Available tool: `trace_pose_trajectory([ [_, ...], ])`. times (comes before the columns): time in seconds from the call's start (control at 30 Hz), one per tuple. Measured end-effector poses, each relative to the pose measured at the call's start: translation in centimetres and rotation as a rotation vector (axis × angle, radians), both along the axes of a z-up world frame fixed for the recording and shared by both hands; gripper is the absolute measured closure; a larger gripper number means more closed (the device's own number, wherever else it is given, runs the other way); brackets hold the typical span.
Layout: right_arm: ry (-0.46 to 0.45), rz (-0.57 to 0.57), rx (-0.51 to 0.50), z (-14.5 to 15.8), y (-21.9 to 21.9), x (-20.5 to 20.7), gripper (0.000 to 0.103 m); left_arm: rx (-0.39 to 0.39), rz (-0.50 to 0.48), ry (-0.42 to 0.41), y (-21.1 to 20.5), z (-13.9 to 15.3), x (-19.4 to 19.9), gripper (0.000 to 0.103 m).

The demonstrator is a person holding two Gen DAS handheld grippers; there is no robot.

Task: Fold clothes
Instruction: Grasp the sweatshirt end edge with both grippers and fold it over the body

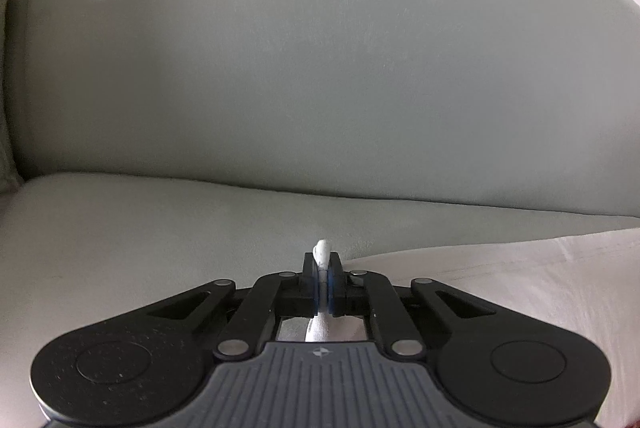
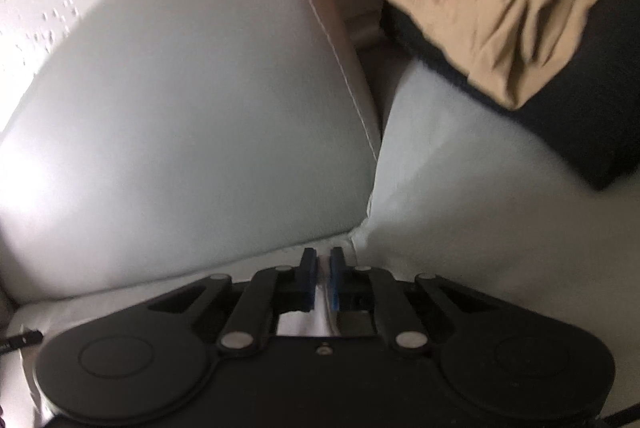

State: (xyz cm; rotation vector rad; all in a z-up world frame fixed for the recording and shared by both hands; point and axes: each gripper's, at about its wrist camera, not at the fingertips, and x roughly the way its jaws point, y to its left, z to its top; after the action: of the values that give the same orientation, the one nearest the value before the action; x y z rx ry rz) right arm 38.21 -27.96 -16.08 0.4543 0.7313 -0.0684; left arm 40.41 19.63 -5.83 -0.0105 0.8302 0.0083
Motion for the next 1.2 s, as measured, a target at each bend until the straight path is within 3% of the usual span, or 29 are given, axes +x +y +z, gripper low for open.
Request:
trace_pose_trajectory([
  [0.27,-0.068,-0.039,0.115,6.0,0.2,-9.0,0.096,-0.003,-0.041,-0.085,-0.7,4.1,-6.2,0.097],
  [0.47,-0.043,-0.052,0.216,10.4,-1.2,-16.9,0.096,0.023,-0.077,-0.147,-0.3,8.0,-15.3,0.097],
  [0.6,-0.031,-0.059,0.258,13.1,-3.3,-21.1,0.096,0.039,-0.102,-0.138,-0.3,9.2,-22.3,0.097],
  [0.73,-0.013,-0.071,0.25,12.4,-3.4,-26.2,0.096,0.178,-0.114,-0.076,-2.7,7.3,-28.7,0.097],
  [0.83,0.055,-0.119,0.297,10.1,-2.9,-31.0,0.096,0.318,-0.123,-0.019,-5.1,4.7,-32.9,0.097],
  [0.87,0.081,-0.143,0.315,9.0,-3.0,-32.0,0.096,0.329,-0.116,-0.004,-5.5,4.0,-33.5,0.097],
  [1.03,0.116,-0.191,0.324,7.0,-3.0,-33.8,0.096,0.349,-0.074,0.032,-6.1,2.7,-34.5,0.097],
  [1.2,0.036,-0.181,0.304,9.9,-2.9,-35.9,0.096,0.227,-0.056,-0.032,-4.2,5.5,-35.9,0.097],
])
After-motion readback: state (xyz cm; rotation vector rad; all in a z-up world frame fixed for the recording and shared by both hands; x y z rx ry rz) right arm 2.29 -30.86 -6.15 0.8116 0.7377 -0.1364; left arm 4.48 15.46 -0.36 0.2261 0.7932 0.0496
